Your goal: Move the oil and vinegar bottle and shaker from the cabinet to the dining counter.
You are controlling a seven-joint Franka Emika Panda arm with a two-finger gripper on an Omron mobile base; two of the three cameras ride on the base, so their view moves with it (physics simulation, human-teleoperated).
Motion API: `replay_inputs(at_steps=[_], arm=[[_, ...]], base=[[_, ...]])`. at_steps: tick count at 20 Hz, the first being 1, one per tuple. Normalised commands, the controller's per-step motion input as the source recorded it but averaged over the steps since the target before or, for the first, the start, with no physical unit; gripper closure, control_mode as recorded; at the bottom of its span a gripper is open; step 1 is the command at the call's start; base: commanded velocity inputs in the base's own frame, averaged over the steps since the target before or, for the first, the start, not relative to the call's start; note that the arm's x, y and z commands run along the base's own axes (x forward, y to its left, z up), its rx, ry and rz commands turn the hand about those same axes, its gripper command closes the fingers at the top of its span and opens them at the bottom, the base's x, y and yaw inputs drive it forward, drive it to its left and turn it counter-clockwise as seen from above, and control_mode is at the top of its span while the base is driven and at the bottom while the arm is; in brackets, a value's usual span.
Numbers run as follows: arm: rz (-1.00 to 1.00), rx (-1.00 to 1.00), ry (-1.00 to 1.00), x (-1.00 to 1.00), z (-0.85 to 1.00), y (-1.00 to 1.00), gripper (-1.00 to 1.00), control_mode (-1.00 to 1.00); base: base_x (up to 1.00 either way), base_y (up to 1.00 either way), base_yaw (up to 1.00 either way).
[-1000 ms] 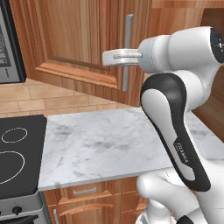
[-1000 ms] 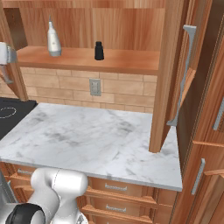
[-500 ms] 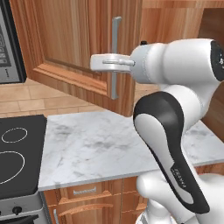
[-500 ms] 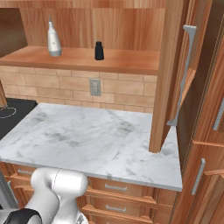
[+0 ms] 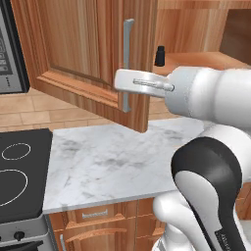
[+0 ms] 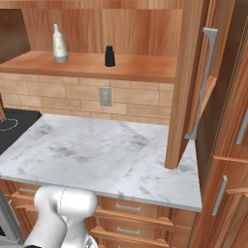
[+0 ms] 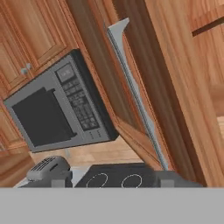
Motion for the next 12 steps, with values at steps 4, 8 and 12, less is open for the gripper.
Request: replay_inputs(at_steps=[4, 8, 12], arm=[[-0.07, 0.16, 0.0, -0.8, 0.16, -0.43, -1.0, -1.0], [-0.15, 0.25, 0.13, -0.45, 0.11, -0.68, -1.0, -1.0], [-0.15, 0.23, 0.21, -0.14, 0.12, -0.73, -1.0, -1.0]], base=[[0.0, 0.0, 0.0], [0.0, 0.0, 0.0], [0.0, 0.0, 0.0]])
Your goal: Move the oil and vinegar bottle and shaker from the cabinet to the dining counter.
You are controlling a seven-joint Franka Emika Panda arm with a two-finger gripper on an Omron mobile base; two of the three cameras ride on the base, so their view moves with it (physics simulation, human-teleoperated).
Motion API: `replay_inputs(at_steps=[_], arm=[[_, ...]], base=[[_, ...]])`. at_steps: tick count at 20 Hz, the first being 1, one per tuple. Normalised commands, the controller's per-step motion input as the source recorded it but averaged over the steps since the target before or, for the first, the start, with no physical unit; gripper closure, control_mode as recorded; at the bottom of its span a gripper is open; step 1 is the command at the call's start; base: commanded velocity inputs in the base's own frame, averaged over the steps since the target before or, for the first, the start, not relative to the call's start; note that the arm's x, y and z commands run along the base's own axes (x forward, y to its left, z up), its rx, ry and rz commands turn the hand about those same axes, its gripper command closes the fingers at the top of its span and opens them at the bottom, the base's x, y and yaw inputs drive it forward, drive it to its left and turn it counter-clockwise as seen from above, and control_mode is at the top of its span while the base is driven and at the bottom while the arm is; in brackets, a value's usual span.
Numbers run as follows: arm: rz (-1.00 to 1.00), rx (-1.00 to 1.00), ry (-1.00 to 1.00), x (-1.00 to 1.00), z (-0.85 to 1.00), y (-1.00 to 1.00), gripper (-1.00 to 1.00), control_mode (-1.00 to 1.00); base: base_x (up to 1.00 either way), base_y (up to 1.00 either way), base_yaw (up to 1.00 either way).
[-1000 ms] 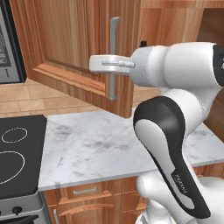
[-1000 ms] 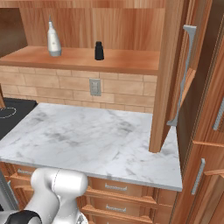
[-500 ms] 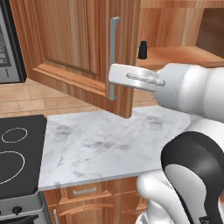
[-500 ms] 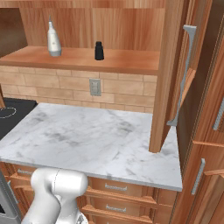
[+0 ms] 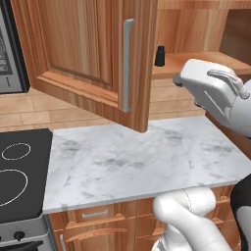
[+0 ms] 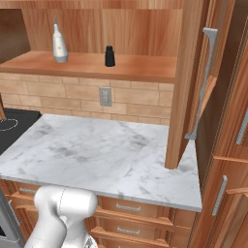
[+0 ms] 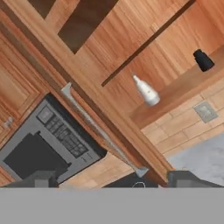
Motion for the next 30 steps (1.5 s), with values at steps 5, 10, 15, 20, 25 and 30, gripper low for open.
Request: replay_inputs(at_steps=[5, 10, 15, 20, 25, 30], arm=[[-0.12, 0.27, 0.28, -0.09, 0.2, -0.67, -1.0, -1.0], [-0.05, 0.36, 0.36, 0.04, 0.18, -0.5, -1.0, -1.0], [0.04, 0.16, 0.2, 0.53, -0.1, -0.28, -1.0, -1.0], [0.22, 0.05, 0.02, 0.64, -0.28, -0.07, -1.0, -1.0], [0.3, 0.0, -0.03, 0.59, -0.4, 0.1, -1.0, -1.0], [0.35, 0.0, -0.05, 0.62, -0.31, 0.32, -1.0, -1.0]], base=[[0.0, 0.0, 0.0], [0.0, 0.0, 0.0], [0.0, 0.0, 0.0], [0.0, 0.0, 0.0], [0.0, 0.0, 0.0], [0.0, 0.0, 0.0]])
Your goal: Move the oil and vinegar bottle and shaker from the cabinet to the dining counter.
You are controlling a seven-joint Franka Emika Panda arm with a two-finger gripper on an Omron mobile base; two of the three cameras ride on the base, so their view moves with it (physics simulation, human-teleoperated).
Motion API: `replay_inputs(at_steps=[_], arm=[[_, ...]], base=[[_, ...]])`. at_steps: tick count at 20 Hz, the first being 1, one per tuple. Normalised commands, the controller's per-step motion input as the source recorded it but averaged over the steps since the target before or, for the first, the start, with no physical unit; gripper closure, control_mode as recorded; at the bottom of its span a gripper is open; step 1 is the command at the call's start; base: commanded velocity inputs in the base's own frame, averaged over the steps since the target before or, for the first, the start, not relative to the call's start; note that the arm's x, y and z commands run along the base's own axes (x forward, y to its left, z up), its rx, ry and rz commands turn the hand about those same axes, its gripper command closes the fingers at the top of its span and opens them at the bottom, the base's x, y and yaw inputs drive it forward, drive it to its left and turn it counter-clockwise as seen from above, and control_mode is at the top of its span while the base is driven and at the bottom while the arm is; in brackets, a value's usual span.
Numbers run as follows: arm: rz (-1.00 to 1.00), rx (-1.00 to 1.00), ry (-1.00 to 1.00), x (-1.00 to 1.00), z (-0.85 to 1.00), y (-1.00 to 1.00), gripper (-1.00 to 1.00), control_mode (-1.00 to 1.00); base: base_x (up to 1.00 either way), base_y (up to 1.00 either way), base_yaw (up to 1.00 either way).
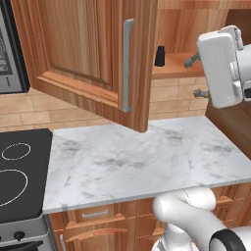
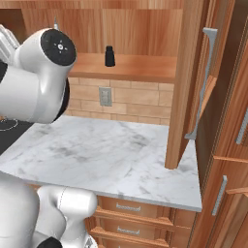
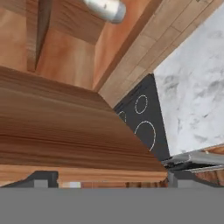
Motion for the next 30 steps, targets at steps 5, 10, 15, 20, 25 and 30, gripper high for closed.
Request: replay_inputs(at_steps=[5, 10, 15, 20, 25, 30], arm=[[0.27, 0.06, -0.02, 0.6, -0.01, 0.36, -1.0, -1.0], [0.25, 0.07, 0.0, 0.46, -0.04, 0.43, -1.0, -1.0], [0.27, 0.17, 0.1, 0.3, -0.09, 0.53, -1.0, -1.0], [0.32, 0.11, 0.11, 0.14, -0.03, 0.69, -1.0, -1.0], [0.27, 0.0, 0.02, 0.02, 0.0, 0.8, -1.0, -1.0], [0.22, 0.0, 0.03, 0.0, 0.0, 0.87, -1.0, -1.0]], base=[[0.0, 0.0, 0.0], [0.0, 0.0, 0.0], [0.0, 0.0, 0.0], [0.0, 0.0, 0.0], [0.0, 0.0, 0.0], [0.0, 0.0, 0.0]])
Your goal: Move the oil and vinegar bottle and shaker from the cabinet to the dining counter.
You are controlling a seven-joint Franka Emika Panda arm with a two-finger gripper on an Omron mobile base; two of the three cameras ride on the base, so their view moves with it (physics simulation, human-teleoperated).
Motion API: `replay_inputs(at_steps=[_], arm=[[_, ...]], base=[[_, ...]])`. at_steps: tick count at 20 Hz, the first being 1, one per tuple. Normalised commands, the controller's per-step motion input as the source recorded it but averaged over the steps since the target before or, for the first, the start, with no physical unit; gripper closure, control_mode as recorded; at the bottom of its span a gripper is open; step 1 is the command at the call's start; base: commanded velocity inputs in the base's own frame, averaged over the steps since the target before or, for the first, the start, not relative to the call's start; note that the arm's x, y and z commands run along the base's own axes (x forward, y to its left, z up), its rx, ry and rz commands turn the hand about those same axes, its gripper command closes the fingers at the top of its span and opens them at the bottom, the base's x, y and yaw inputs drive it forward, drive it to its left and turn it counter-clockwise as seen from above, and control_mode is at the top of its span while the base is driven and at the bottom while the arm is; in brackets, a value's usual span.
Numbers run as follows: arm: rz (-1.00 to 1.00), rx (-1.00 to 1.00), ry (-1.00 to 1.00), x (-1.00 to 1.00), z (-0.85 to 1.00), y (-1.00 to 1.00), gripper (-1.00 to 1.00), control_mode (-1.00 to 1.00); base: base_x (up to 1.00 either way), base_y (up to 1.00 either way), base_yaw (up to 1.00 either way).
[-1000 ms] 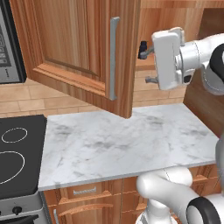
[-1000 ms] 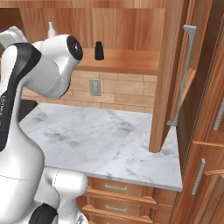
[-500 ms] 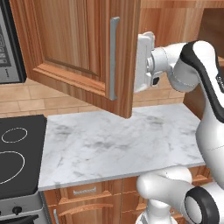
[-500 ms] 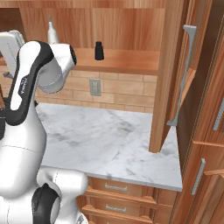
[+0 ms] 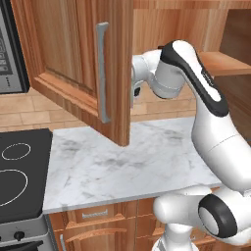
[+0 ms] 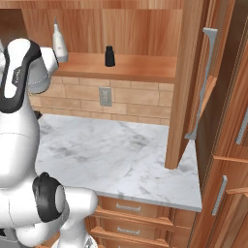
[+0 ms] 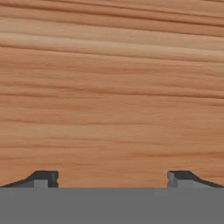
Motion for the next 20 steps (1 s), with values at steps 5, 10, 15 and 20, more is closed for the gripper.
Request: replay_inputs(at_steps=[5, 10, 15, 20], arm=[[0.09, -0.02, 0.0, 0.01, -0.07, 0.93, -1.0, -1.0], [0.0, -0.03, 0.0, 0.0, -0.12, 0.84, -1.0, -1.0], [-0.08, -0.18, 0.0, -0.01, -0.03, 0.31, -1.0, -1.0], [-0.08, -0.1, -0.02, -0.3, 0.0, -0.34, -1.0, -1.0]], base=[[0.0, 0.0, 0.0], [0.0, 0.0, 0.0], [0.0, 0.0, 0.0], [0.0, 0.0, 0.0]])
